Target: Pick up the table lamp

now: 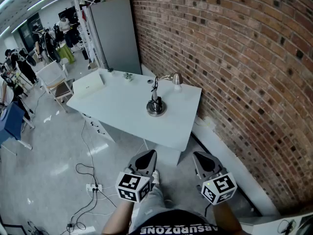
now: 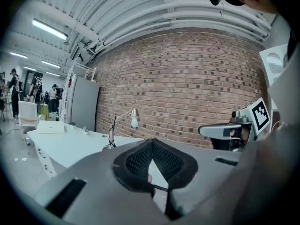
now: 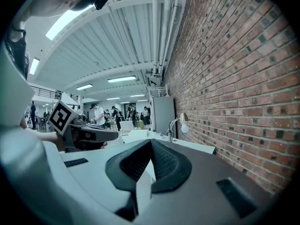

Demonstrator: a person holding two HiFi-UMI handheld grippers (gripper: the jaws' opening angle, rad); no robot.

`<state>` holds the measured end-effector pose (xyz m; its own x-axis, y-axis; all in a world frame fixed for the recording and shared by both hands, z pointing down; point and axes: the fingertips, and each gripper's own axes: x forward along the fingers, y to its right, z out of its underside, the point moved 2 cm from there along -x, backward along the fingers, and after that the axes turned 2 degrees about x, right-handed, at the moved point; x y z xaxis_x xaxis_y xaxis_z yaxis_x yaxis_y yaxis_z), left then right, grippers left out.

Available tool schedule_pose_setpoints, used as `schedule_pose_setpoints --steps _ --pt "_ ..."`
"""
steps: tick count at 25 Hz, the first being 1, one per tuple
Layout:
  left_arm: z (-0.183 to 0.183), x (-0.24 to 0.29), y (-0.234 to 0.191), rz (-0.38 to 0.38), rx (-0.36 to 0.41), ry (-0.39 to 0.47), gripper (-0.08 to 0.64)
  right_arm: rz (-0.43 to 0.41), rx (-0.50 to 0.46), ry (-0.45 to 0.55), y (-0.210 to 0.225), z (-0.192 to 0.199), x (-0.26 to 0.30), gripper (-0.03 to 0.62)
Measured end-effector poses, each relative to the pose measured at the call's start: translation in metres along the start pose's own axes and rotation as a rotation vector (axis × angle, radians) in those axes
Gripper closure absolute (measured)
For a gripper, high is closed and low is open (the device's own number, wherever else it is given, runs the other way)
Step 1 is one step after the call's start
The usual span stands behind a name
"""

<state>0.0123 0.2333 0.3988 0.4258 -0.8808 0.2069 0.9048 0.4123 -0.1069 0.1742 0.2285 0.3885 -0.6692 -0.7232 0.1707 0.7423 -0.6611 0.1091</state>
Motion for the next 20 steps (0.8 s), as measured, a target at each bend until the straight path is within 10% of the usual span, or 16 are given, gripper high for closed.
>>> schedule_pose_setpoints --steps 20 --pt "-0.019 0.074 -0.083 0.020 -0.007 0.002 0.554 0.049 0.000 0.019 0.037 -0.026 0.098 0.595"
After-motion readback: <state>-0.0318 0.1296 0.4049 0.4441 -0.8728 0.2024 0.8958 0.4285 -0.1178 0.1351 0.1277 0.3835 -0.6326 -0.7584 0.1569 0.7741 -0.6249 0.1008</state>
